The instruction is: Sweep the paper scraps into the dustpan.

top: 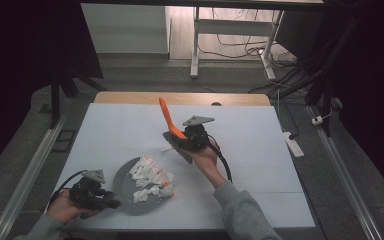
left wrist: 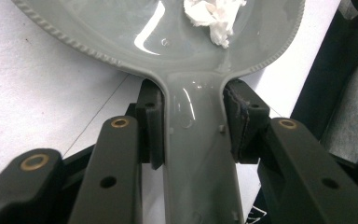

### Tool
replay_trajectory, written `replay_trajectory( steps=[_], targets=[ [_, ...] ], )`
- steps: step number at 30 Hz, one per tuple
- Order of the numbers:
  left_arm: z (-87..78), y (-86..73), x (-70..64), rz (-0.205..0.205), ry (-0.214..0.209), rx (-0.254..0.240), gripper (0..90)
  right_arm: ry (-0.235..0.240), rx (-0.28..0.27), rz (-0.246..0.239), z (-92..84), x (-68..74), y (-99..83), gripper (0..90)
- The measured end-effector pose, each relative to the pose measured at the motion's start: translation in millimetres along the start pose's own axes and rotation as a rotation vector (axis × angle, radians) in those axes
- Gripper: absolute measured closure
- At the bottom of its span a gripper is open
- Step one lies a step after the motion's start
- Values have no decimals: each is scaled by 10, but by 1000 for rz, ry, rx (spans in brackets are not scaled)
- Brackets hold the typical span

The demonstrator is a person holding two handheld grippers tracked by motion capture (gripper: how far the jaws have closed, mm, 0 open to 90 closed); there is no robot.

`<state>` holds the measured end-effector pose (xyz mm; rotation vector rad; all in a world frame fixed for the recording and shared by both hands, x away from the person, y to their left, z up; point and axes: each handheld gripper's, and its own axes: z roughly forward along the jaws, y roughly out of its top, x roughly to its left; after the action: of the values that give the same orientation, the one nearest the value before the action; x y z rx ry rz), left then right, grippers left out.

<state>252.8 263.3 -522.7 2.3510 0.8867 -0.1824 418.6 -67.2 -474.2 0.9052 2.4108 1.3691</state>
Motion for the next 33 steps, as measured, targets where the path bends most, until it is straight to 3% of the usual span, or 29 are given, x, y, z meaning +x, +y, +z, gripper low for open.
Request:
replay_trajectory(
  steps=[10,13,22,26,33],
  targets=[
    [-5,3,19,-21,11,-9,617,-68,16,37,42,-233,-38,705],
    [-4,2,20,-21,11,-9,617,-85,34,26,82,-272,-43,704],
    [1,6,26,-22,10,-10,617,-102,96,24,252,-353,-7,705],
    [2,6,27,-23,11,-11,617,-91,98,47,295,-371,-6,705],
    [2,9,30,-27,15,-14,617,-91,128,28,368,-350,7,706]
  ],
)
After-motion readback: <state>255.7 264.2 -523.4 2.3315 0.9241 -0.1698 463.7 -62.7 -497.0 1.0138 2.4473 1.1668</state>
